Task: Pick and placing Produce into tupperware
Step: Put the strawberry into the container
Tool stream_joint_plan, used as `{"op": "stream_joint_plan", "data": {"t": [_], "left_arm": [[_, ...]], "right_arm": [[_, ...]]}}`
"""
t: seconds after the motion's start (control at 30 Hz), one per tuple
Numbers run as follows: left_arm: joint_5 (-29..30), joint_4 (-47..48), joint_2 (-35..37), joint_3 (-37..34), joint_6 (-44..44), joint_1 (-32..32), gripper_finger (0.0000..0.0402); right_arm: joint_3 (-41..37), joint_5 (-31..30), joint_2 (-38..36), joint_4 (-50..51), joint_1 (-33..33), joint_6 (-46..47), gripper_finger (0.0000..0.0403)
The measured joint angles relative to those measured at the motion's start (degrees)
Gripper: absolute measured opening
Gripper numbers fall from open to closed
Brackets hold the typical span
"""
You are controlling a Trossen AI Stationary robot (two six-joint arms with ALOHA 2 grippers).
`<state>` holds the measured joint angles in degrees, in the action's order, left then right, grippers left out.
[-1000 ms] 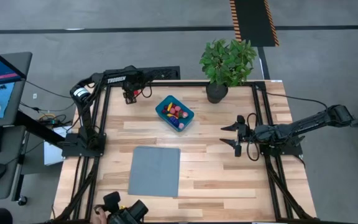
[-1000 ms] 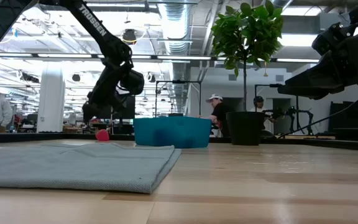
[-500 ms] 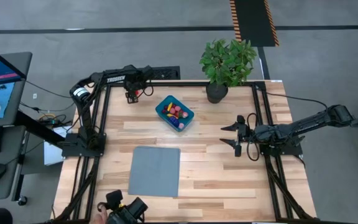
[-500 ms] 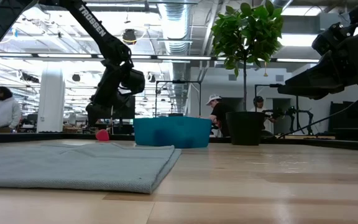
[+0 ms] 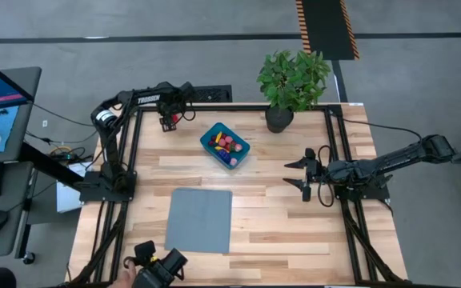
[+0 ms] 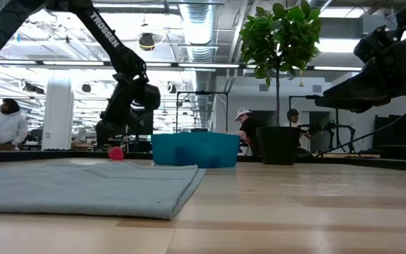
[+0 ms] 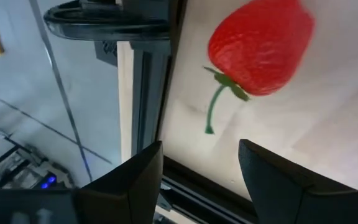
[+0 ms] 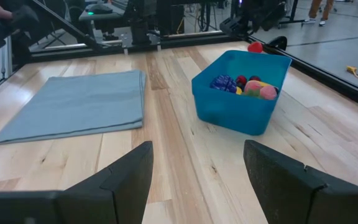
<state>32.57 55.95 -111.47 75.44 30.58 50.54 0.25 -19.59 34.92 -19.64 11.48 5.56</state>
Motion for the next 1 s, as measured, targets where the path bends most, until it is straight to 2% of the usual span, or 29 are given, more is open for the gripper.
{"op": "stream_joint_plan", "data": {"t": [0.23, 0.43, 0.57, 0.7, 0.87, 1.0], "left_arm": [[-1.83, -3.41, -0.08, 0.06, 1.27, -0.10, 0.0203], [-1.00, -1.80, -0.95, 0.07, 1.67, 0.84, 0.0203], [-1.21, -2.60, -2.86, -0.68, 1.78, 1.39, 0.0189], [2.06, -2.95, -5.07, -0.70, 2.91, 1.24, 0.0137], [1.70, -2.96, -5.09, -0.66, 3.70, 1.34, 0.0018], [0.10, -2.36, -4.56, -0.33, 3.97, 1.20, 0.0004]], "right_arm": [[0.00, 0.01, 0.00, 0.00, 0.00, 0.00, 0.0274], [0.00, 0.00, 0.00, 0.00, 0.00, 0.00, 0.0274], [0.00, 0.00, 0.00, 0.00, 0.00, 0.00, 0.0274], [0.00, 0.02, 0.00, 0.00, 0.00, 0.00, 0.0274], [0.00, 0.00, -0.02, 0.00, -0.02, 0.00, 0.0274], [0.00, 0.00, -0.02, 0.00, -0.02, 0.00, 0.0274]]}}
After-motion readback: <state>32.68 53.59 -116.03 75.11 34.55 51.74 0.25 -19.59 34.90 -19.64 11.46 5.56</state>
